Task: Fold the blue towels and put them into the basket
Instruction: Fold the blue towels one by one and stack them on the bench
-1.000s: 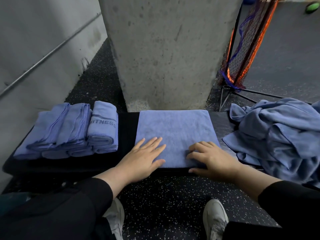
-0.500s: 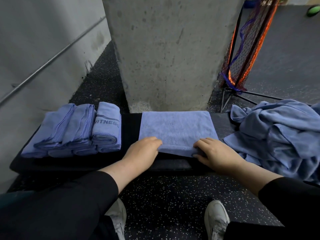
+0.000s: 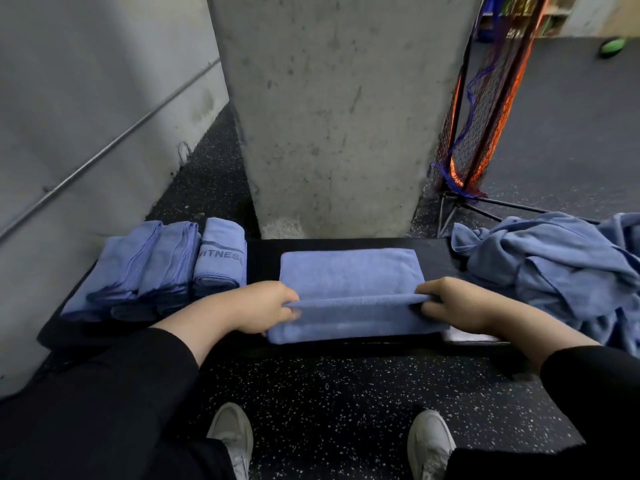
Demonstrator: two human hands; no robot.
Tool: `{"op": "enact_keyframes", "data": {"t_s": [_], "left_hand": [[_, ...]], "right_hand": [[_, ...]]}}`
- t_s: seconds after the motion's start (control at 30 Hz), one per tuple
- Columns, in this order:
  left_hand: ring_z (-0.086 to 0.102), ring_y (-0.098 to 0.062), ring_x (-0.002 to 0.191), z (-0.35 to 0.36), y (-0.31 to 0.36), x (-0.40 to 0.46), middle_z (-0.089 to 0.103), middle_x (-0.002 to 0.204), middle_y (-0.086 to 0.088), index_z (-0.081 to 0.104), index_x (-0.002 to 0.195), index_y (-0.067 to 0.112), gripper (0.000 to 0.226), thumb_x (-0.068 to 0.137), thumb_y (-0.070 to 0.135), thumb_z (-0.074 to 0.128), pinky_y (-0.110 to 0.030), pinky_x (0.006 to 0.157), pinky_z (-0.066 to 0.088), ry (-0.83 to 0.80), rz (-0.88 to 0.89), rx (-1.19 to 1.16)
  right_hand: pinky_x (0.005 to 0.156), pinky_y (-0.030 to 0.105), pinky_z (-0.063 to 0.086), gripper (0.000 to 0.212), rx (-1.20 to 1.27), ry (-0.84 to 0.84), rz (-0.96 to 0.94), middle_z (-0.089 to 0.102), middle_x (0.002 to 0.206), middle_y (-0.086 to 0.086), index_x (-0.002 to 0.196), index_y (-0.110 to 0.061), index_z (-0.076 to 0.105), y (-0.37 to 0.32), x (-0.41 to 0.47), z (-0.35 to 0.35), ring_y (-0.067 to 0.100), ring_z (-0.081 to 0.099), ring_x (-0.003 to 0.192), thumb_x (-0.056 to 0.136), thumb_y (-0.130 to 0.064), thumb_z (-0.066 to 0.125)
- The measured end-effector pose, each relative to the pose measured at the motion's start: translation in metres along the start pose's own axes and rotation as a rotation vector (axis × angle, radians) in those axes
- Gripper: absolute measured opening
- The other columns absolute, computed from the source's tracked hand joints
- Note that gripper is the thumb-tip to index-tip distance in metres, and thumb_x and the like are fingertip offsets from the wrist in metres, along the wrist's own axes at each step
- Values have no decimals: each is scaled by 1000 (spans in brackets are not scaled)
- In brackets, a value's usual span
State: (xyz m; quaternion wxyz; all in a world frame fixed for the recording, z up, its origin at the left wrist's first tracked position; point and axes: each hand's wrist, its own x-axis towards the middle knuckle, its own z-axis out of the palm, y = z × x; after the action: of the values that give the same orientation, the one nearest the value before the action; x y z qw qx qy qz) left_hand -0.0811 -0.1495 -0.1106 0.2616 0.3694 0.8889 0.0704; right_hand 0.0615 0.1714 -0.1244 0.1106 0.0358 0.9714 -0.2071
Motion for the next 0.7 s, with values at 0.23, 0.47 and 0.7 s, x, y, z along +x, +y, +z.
{"op": "enact_keyframes", "data": {"t_s": [0.23, 0.47, 0.7], "left_hand": [[43, -16, 59, -18, -5, 3, 43, 67, -4, 43, 68, 15, 33, 91, 29, 63, -33, 59, 37, 172, -93, -113], [53, -21, 72, -18, -5, 46, 58, 77, -1, 51, 69, 20, 21, 91, 20, 51, -32, 59, 37, 383, -240, -174], [52, -22, 76, -11, -13, 93, 58, 89, -5, 45, 75, 15, 22, 97, 12, 45, -30, 55, 31, 300, -331, 33]], "right_hand": [[56, 19, 38, 17, 117, 121, 54, 59, 62, -2, 71, -24, 63, -3, 5, -12, -1, 44, 54, 87, -26, 71], [52, 22, 34, 35, 116, 314, 187, 48, 59, -3, 63, -20, 44, 3, 44, -12, 14, 43, 57, 93, -15, 62], [61, 33, 26, 38, 31, 291, 273, 44, 64, -8, 64, -25, 37, 19, 85, -6, 25, 47, 73, 96, -19, 56]]}}
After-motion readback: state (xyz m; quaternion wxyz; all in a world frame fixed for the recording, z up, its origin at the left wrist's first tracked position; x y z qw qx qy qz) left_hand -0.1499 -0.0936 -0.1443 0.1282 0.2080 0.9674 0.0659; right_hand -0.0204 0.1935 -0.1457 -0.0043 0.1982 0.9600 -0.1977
